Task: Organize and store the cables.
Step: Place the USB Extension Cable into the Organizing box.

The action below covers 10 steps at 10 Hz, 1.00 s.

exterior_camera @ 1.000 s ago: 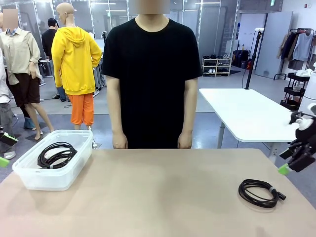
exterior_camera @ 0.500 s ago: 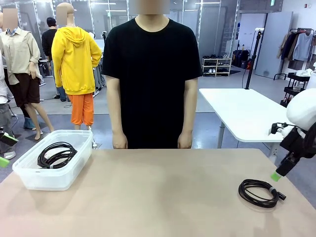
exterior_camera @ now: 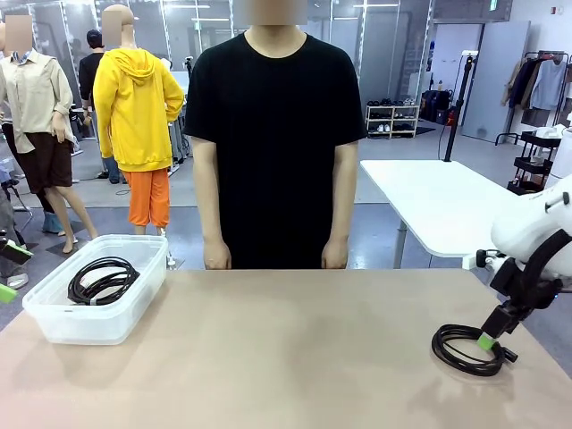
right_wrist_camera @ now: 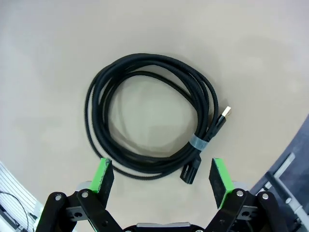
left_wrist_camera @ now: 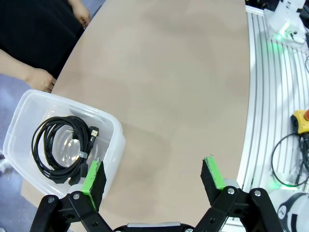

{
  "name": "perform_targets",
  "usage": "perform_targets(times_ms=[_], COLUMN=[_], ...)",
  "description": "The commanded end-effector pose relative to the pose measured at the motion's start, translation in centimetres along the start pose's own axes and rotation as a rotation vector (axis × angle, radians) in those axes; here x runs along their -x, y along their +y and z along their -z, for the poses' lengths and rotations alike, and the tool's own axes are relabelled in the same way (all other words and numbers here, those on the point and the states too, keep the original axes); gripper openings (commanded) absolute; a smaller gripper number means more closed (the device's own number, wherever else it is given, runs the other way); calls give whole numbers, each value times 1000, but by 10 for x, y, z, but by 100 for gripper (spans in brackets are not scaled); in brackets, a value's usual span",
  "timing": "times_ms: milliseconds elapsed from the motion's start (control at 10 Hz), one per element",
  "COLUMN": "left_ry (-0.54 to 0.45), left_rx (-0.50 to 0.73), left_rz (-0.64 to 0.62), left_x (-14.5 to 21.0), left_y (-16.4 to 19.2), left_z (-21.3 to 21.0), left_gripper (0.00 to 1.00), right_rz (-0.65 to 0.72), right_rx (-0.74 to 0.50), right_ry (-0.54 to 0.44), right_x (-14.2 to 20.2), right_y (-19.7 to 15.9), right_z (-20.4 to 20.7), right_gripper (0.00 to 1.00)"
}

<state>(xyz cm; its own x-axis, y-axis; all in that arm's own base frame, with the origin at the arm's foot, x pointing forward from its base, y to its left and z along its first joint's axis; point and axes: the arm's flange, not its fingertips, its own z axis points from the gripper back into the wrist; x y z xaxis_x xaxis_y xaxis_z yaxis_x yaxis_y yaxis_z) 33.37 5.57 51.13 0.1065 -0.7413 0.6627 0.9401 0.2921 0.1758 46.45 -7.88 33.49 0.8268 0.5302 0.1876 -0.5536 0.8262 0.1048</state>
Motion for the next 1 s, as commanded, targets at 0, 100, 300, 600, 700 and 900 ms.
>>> perform_targets(times_ms=[0, 100, 300, 600, 700, 900], left_ry=[-18, -18, -18, -18, -18, -18], left_rx=[9, 9, 9, 9, 9, 9], left_rz=[15, 15, 15, 15, 15, 15], left_x=[0, 0, 0, 0, 0, 0], left_y=[1, 1, 1, 1, 1, 1], left_z=[-1, -1, -1, -1, -1, -1], left_gripper=[100, 100, 100, 100, 100, 100], right_rz=[75, 89, 126, 144, 133, 121], right_rx=[35, 32, 21, 36, 41, 45], right_ry=[13, 35, 43, 51, 52, 47], right_x=[-15, -16, -19, -17, -16, -16], right_y=[-6, -7, -18, -28, -28, -28], right_z=[11, 20, 37, 40, 40, 37], right_gripper=[100, 100, 100, 100, 67, 8])
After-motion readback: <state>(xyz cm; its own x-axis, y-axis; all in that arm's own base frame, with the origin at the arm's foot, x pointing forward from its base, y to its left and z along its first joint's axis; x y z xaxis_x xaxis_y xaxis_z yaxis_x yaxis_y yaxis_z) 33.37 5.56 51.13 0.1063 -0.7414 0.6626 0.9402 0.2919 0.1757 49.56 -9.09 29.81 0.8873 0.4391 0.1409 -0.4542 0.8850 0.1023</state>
